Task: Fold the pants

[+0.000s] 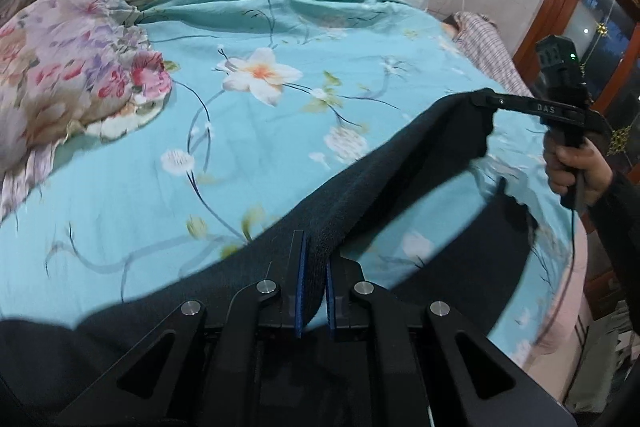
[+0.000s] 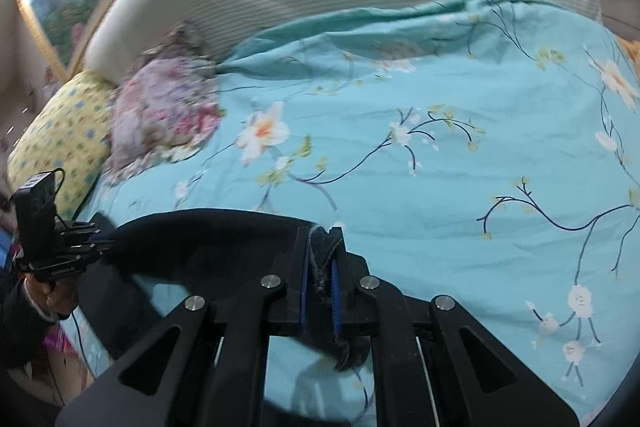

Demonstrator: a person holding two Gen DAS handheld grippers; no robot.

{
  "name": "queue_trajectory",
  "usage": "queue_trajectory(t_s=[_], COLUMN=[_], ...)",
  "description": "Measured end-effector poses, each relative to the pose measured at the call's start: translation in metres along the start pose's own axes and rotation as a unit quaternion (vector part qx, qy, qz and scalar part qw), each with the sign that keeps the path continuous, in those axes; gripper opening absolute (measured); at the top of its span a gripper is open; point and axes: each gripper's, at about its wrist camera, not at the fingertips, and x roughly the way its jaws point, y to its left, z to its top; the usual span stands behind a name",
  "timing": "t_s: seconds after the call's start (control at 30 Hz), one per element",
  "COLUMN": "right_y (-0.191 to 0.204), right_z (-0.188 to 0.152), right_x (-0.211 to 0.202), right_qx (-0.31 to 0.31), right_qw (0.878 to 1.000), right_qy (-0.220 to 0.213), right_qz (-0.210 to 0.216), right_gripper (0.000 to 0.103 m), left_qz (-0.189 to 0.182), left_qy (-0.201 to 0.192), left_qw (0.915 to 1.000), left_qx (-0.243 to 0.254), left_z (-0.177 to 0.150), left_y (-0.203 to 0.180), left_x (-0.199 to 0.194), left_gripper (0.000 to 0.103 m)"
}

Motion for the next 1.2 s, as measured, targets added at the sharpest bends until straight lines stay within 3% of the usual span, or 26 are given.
queue_trajectory(t_s=[0.27,0.43,0.6,0.77,1.2], right_y=[0.013,0.022,0.021,0.031,0.024], right_z=[-0.035,-0.072,-0.100,-0.114,-0.154], right_x=[-0.039,-0.044,-0.056,-0.071,-0.060], right_qx=[-0.061,-0.094,-0.093,-0.101,-0.081], right_qw=[0.997,0.994,0.994,0.994,0.994], right_qy=[0.012,0.048,0.052,0.040,0.078], right_qz=[0.043,0.029,0.025,0.018,-0.005], right_gripper=[0.010,0.010,0.009,0.009,0.009], left_qz=[-0.012,-0.011,-0.013,-0.016,-0.039], left_qy=[0.005,0.012,0.012,0.009,0.027], left_qw=[0.9999,0.9998,0.9996,0.9994,0.9978], left_qx=[0.001,0.008,0.022,0.029,0.046], left_z=[-0.051,-0.077,-0.093,-0.104,-0.131], left_y=[-0.027,-0.039,-0.049,-0.052,-0.058], left_x=[-0.022,-0.023,-0.025,-0.031,-0.017], left_gripper=[0.007,0.007,0.007,0.007,0.007])
